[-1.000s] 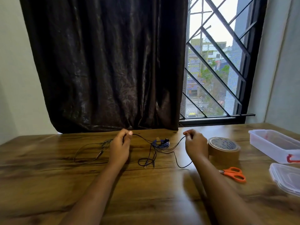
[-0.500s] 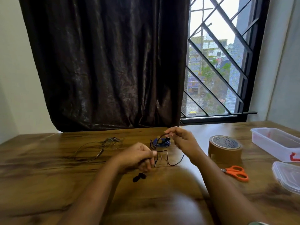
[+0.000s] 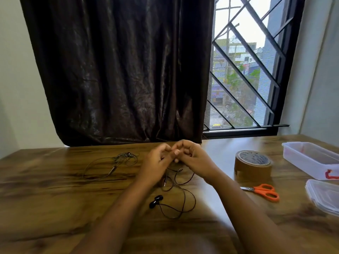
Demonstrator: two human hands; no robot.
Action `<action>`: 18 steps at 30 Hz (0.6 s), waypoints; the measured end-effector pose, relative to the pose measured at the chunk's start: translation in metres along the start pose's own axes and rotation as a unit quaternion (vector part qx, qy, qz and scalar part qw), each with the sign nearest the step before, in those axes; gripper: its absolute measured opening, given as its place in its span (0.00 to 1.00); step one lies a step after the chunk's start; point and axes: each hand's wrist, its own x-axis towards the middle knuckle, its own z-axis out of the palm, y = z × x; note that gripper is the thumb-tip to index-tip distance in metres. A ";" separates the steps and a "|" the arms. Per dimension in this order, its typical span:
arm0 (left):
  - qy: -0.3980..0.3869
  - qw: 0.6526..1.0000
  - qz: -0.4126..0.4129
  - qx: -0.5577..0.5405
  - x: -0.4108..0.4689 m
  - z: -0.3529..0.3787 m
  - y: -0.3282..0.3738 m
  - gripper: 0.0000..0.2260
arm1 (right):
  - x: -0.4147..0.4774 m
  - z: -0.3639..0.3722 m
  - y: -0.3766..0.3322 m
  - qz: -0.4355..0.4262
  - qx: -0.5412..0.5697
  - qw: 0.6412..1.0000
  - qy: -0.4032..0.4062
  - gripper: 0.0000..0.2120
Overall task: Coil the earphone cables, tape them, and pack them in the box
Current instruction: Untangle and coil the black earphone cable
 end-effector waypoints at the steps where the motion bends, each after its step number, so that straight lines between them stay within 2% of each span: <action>1: 0.019 1.000 -0.018 0.000 0.003 -0.006 -0.004 0.14 | 0.000 -0.002 0.001 0.002 -0.013 1.000 0.009 0.04; 3: 0.102 0.992 -0.059 0.036 0.008 -0.022 -0.014 0.12 | 0.000 -0.012 0.005 0.002 -0.088 0.996 0.026 0.02; 5: 0.200 0.969 -0.107 0.096 0.009 -0.040 -0.026 0.10 | -0.002 -0.026 0.010 -0.003 -0.206 0.978 0.042 0.05; 7: 0.226 0.952 -0.152 0.141 0.006 -0.052 -0.040 0.06 | -0.004 -0.037 0.014 0.008 -0.300 0.953 0.035 0.07; 9: 0.162 0.947 -0.189 0.202 0.007 -0.052 -0.045 0.02 | -0.004 -0.039 0.017 0.014 -0.363 0.931 0.019 0.08; 10: 0.113 0.944 -0.199 0.236 0.008 -0.047 -0.042 0.03 | -0.003 -0.036 0.018 0.005 -0.377 0.926 0.018 0.07; 12: 0.030 0.931 -0.193 0.308 0.008 -0.032 -0.036 0.11 | -0.001 -0.027 0.016 -0.038 -0.387 0.921 0.026 0.07; 14: 0.020 0.918 -0.174 0.356 0.005 -0.018 -0.028 0.18 | 0.000 -0.016 0.014 -0.084 -0.408 0.909 0.032 0.07; 16: 0.040 0.947 -0.116 0.296 0.001 -0.010 -0.021 0.18 | 0.000 -0.004 0.010 -0.109 -0.425 0.898 0.034 0.12; 18: 0.013 0.992 -0.052 0.114 -0.003 -0.004 -0.015 0.11 | -0.001 0.005 0.007 -0.128 -0.432 0.892 0.035 0.16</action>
